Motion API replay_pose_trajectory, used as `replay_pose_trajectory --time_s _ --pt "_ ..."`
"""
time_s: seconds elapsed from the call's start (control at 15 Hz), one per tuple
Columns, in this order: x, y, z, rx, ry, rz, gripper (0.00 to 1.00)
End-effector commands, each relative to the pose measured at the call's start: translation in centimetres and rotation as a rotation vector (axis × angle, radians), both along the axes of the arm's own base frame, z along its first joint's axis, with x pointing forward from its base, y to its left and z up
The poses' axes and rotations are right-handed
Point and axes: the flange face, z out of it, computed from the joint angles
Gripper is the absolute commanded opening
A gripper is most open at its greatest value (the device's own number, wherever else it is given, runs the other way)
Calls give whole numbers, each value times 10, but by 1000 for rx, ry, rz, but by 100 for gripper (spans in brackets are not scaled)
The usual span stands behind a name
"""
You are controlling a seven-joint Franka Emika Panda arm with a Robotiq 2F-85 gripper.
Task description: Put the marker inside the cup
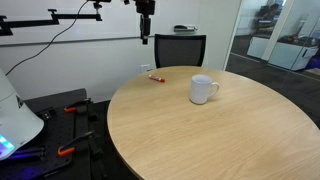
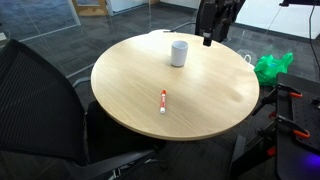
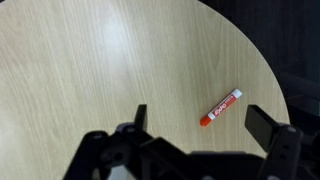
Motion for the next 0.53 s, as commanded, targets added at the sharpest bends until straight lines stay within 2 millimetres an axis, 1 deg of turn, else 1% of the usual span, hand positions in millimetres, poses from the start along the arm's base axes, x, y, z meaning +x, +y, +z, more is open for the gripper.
replay_pose_trajectory --time_s 0.0,0.13,0.33,0.47 --pt "0 0 1 0 0 0 100" --pt "1 -2 0 -13 -29 -56 100" --pt "11 9 -8 -19 -114 -111 100" --pt "18 22 -16 -24 -168 -157 100"
